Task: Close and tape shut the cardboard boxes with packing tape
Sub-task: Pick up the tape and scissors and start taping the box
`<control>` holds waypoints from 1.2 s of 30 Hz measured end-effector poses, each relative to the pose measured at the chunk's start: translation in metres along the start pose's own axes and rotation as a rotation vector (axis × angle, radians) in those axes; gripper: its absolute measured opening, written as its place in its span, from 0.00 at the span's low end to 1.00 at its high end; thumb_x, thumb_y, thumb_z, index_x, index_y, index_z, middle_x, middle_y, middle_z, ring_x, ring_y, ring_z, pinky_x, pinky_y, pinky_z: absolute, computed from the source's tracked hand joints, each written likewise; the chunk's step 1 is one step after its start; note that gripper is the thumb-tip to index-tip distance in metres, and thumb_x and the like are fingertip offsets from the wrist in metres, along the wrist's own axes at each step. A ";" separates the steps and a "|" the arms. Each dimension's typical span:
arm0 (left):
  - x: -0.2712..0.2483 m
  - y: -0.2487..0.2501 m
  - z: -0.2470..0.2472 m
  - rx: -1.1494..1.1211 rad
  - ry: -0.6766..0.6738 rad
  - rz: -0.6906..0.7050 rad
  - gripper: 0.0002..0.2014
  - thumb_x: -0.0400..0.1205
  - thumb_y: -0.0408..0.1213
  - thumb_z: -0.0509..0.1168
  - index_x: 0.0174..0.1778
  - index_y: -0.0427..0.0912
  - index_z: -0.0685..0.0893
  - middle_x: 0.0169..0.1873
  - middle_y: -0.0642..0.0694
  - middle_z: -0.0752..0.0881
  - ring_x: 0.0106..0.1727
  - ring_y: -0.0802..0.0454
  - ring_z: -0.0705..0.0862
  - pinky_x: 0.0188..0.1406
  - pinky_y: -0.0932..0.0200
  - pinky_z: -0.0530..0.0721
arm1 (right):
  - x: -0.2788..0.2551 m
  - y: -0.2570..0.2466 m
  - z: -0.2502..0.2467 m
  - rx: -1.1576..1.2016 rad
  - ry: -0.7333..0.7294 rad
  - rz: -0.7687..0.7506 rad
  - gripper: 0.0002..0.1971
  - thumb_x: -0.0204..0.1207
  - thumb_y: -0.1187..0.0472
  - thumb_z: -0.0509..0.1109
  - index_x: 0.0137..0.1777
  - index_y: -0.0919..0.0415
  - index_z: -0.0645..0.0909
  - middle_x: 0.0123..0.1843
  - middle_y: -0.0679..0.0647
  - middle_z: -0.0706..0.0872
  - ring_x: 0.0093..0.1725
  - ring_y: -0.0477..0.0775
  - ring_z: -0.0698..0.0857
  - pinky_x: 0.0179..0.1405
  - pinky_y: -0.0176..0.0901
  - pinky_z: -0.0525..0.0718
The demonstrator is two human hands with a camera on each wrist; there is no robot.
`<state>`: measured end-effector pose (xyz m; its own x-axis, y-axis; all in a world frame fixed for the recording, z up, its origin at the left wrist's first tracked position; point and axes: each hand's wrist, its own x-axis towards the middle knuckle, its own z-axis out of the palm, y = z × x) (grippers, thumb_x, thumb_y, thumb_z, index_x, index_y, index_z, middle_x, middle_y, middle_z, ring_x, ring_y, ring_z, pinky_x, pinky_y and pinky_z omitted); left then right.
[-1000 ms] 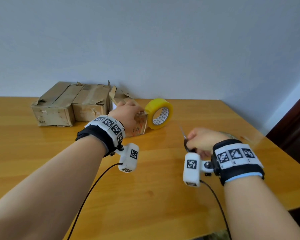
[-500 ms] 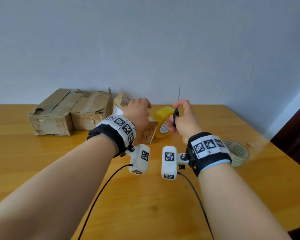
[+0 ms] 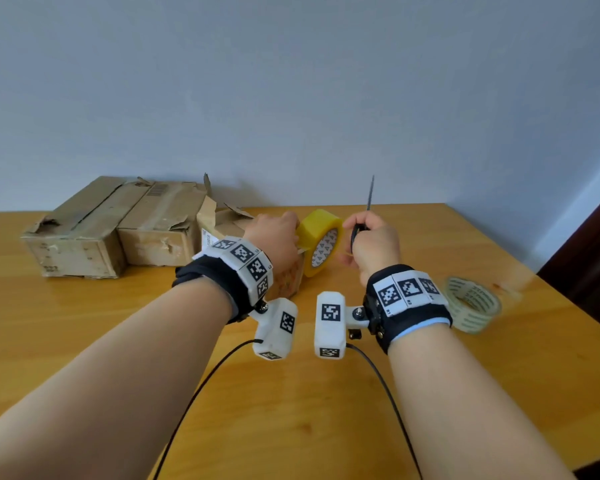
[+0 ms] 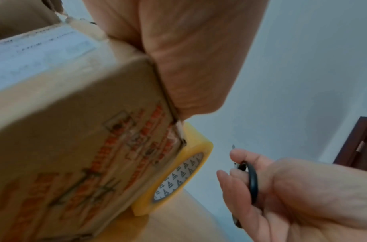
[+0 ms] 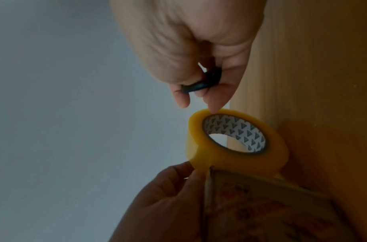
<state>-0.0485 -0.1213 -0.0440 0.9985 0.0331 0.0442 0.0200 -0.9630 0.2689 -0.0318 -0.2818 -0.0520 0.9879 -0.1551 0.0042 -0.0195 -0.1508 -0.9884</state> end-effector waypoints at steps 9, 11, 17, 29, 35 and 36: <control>-0.003 -0.002 -0.005 -0.081 -0.057 0.015 0.13 0.85 0.34 0.56 0.65 0.42 0.76 0.59 0.42 0.81 0.59 0.44 0.77 0.59 0.47 0.79 | -0.004 -0.011 -0.007 -0.030 -0.175 0.203 0.15 0.81 0.70 0.59 0.47 0.57 0.88 0.59 0.54 0.82 0.61 0.60 0.81 0.69 0.65 0.85; -0.004 -0.004 -0.004 -0.067 -0.049 0.022 0.10 0.86 0.35 0.55 0.62 0.42 0.75 0.59 0.42 0.80 0.57 0.46 0.74 0.58 0.48 0.77 | -0.008 -0.010 -0.006 -0.120 -0.265 0.285 0.14 0.81 0.47 0.65 0.55 0.53 0.87 0.60 0.53 0.83 0.61 0.58 0.81 0.62 0.62 0.87; -0.010 -0.003 0.001 -0.045 -0.026 0.048 0.12 0.87 0.38 0.55 0.64 0.42 0.74 0.61 0.42 0.79 0.65 0.41 0.75 0.63 0.47 0.73 | -0.006 -0.008 0.013 -0.188 -0.200 0.297 0.41 0.71 0.30 0.76 0.74 0.59 0.78 0.66 0.54 0.83 0.64 0.58 0.80 0.70 0.59 0.83; -0.019 -0.006 -0.006 -0.109 -0.091 -0.060 0.23 0.86 0.42 0.57 0.79 0.54 0.72 0.72 0.43 0.77 0.74 0.42 0.73 0.72 0.44 0.75 | 0.000 0.015 0.033 0.090 -0.147 0.090 0.06 0.74 0.62 0.83 0.45 0.50 0.90 0.53 0.54 0.92 0.55 0.55 0.90 0.50 0.55 0.93; -0.019 -0.010 -0.036 -0.509 -0.294 -0.145 0.11 0.87 0.42 0.63 0.65 0.50 0.80 0.54 0.45 0.88 0.56 0.46 0.88 0.57 0.46 0.88 | 0.005 0.009 0.028 0.086 -0.189 0.123 0.23 0.67 0.49 0.87 0.60 0.55 0.89 0.60 0.54 0.91 0.59 0.58 0.90 0.45 0.57 0.95; -0.018 -0.009 -0.040 -0.515 -0.316 -0.157 0.12 0.88 0.43 0.62 0.67 0.49 0.80 0.53 0.45 0.88 0.57 0.46 0.88 0.53 0.48 0.89 | 0.004 0.009 0.027 0.094 -0.195 0.120 0.25 0.68 0.49 0.87 0.63 0.56 0.89 0.61 0.55 0.91 0.59 0.58 0.90 0.46 0.57 0.94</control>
<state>-0.0691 -0.1027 -0.0087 0.9541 0.0069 -0.2994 0.2192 -0.6975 0.6822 -0.0237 -0.2574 -0.0650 0.9905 0.0258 -0.1348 -0.1334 -0.0492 -0.9898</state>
